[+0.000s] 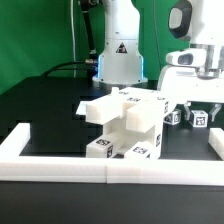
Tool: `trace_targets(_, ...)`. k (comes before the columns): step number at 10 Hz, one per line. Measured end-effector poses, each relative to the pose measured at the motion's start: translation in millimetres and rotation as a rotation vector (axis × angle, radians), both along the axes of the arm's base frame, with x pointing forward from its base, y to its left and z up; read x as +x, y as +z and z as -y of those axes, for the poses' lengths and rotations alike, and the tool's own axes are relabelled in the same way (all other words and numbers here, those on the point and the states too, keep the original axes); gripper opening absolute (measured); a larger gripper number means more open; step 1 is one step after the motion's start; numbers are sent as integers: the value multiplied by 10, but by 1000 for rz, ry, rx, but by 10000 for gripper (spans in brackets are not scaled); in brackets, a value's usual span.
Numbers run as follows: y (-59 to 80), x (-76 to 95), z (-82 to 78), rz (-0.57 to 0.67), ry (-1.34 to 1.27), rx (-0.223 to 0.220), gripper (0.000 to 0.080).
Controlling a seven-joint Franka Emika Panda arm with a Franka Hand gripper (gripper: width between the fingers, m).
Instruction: Assemble chair
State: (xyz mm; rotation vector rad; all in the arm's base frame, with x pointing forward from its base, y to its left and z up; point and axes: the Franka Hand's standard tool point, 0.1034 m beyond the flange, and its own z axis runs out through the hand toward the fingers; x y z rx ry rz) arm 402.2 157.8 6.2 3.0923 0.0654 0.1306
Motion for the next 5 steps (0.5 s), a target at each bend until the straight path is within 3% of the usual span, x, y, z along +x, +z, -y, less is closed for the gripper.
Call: trace_targets(5, 40, 29, 2, -1, -7, 5, 274)
